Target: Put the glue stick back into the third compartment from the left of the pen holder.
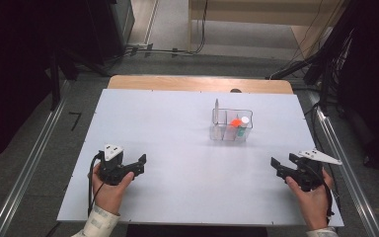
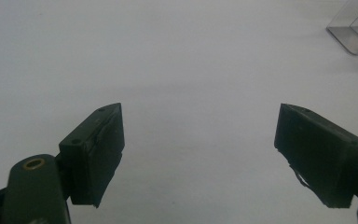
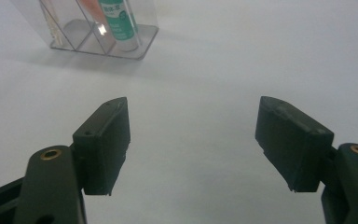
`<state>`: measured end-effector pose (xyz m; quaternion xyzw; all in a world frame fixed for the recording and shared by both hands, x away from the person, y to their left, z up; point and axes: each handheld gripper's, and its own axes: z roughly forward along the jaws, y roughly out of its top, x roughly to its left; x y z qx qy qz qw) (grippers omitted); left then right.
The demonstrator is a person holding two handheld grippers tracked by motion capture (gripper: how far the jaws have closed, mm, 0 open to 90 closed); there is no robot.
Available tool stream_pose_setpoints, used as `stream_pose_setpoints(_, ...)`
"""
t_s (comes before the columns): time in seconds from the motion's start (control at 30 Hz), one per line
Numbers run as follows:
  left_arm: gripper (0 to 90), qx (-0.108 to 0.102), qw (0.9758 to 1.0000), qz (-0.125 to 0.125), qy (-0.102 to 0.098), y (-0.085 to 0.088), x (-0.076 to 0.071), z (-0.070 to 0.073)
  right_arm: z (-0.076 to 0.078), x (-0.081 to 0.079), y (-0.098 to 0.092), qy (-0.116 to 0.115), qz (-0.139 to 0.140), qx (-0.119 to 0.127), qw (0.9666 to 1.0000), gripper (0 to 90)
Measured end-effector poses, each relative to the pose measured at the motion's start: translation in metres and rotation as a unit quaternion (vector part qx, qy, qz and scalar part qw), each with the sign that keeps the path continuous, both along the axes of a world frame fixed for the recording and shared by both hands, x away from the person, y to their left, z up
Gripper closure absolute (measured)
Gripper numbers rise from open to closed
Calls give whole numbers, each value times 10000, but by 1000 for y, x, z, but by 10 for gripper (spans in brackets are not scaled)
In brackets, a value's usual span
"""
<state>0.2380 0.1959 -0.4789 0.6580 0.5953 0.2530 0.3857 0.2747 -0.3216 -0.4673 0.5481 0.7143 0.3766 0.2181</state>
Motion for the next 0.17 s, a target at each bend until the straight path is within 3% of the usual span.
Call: stream_pose_setpoints(0.17, 156, 61, 10000, 46, -10, 3, -1, -1, -1, -1, -3, 1, -59, -56, 10000, 245)
